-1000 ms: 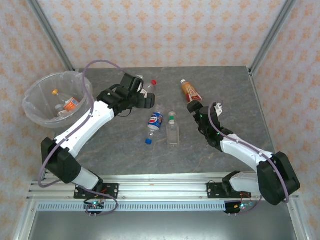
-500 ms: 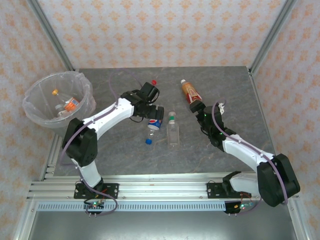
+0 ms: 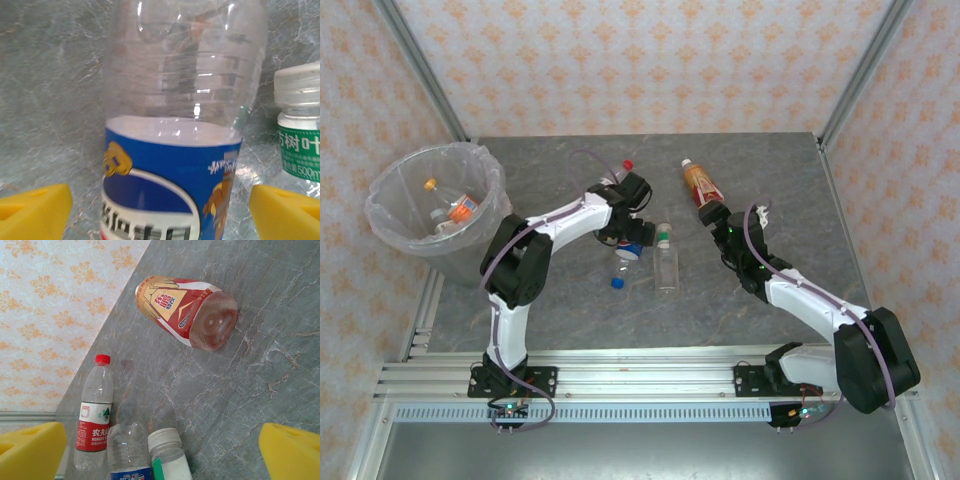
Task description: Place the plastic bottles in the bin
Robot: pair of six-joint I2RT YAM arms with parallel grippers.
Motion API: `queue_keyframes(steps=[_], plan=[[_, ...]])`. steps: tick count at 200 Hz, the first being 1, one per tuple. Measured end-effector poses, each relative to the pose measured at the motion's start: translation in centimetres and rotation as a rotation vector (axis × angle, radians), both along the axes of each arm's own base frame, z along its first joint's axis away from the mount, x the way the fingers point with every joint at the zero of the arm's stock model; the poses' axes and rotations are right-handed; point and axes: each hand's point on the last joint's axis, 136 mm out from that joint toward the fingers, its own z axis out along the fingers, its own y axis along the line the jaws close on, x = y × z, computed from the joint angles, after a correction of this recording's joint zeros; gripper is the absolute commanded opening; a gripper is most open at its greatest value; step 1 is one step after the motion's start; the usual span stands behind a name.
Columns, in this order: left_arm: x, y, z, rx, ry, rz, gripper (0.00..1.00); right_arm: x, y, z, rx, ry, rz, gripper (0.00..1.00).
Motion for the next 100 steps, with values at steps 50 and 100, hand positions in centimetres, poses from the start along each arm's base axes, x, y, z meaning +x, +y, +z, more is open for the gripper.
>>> queue_keyframes(steps=[50, 100], plan=[[0.2, -0.7, -1.5, -0.008, 0.035, -0.01, 0.84, 0.0, 0.0, 0.0, 0.0, 0.0, 0.0, 0.99], [0.3, -0.7, -2.1, -0.001, 0.046, -0.011, 0.8, 0.0, 0.0, 0.0, 0.0, 0.0, -0.001, 0.99]])
